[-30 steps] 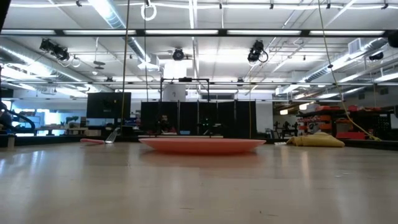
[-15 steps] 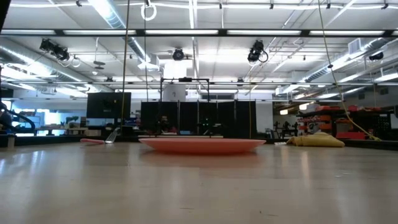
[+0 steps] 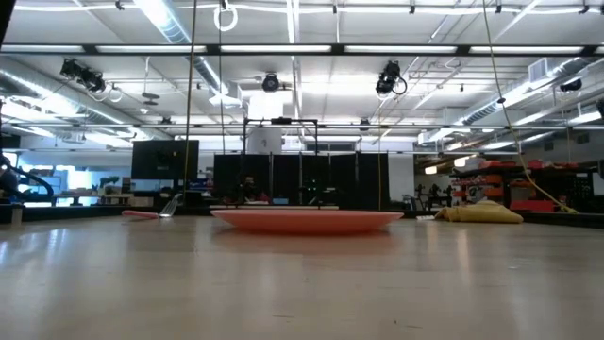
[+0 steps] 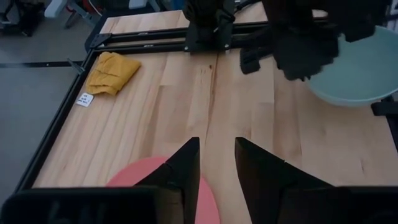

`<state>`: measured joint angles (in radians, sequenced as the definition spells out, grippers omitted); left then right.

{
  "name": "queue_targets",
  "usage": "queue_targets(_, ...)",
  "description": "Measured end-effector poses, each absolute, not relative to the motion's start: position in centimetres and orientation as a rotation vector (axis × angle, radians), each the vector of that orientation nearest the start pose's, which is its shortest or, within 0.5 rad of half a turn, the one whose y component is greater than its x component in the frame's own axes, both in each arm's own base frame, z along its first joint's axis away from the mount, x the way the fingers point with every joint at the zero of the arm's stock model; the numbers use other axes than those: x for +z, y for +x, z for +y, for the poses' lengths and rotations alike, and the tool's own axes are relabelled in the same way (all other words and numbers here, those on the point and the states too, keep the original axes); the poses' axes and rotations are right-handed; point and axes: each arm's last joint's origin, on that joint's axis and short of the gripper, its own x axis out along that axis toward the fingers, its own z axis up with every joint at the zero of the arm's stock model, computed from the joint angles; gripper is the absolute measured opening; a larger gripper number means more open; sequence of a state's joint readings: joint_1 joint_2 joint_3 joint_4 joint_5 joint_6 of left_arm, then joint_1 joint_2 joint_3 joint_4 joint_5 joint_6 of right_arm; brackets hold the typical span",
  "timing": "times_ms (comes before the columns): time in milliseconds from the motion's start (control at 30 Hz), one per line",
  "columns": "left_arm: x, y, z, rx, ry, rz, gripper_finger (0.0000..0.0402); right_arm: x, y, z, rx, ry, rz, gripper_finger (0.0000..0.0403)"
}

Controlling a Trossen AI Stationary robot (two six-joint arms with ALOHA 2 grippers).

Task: Set table place
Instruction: Put the green bowl on top of the pink plate

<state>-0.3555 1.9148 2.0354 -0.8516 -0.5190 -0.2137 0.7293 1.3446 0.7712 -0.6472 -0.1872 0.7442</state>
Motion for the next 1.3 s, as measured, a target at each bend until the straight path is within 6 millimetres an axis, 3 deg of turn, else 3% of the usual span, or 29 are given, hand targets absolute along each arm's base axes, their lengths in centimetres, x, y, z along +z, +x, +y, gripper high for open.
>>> queue_targets(167, 38.7, 38.4, -13.4, 0.213, 0.098, 0.634, 0.0112, 21.5, 17.5, 13.9, 0.223, 0.389, 1.294, 0.0006)
queue_targets(300, 40.1, 36.5, -12.9, 0.227, 0.065, 0.65, 0.0111, 24.5, 18.9, 11.7, 0.107, 0.462, 1.18, 0.0006)
queue_targets(500, 42.0, 33.6, -11.7, 0.273, -0.024, 0.67, 0.0112, 27.4, 22.7, 7.2, 0.013, 0.423, 1.107, 0.0005)
queue_targets(667, 43.5, 31.7, -10.9, 0.295, -0.075, 0.651, 0.011, 28.6, 26.4, 2.0, -0.001, 0.426, 1.065, 0.0005)
queue_targets(967, 44.6, 30.7, -9.8, 0.318, -0.092, 0.621, 0.0108, 27.9, 32.8, -6.4, -0.093, 0.379, 1.085, 0.0005)
queue_targets(1133, 44.5, 30.9, -9.1, 0.341, -0.094, 0.629, 0.0107, 26.4, 36.3, -9.1, -0.1, 0.356, 1.122, 0.0005)
queue_targets(1300, 44.4, 31.1, -8.6, 0.357, -0.096, 0.635, 0.0107, 24.1, 38.5, -10.9, -0.111, 0.35, 1.173, 0.0005)
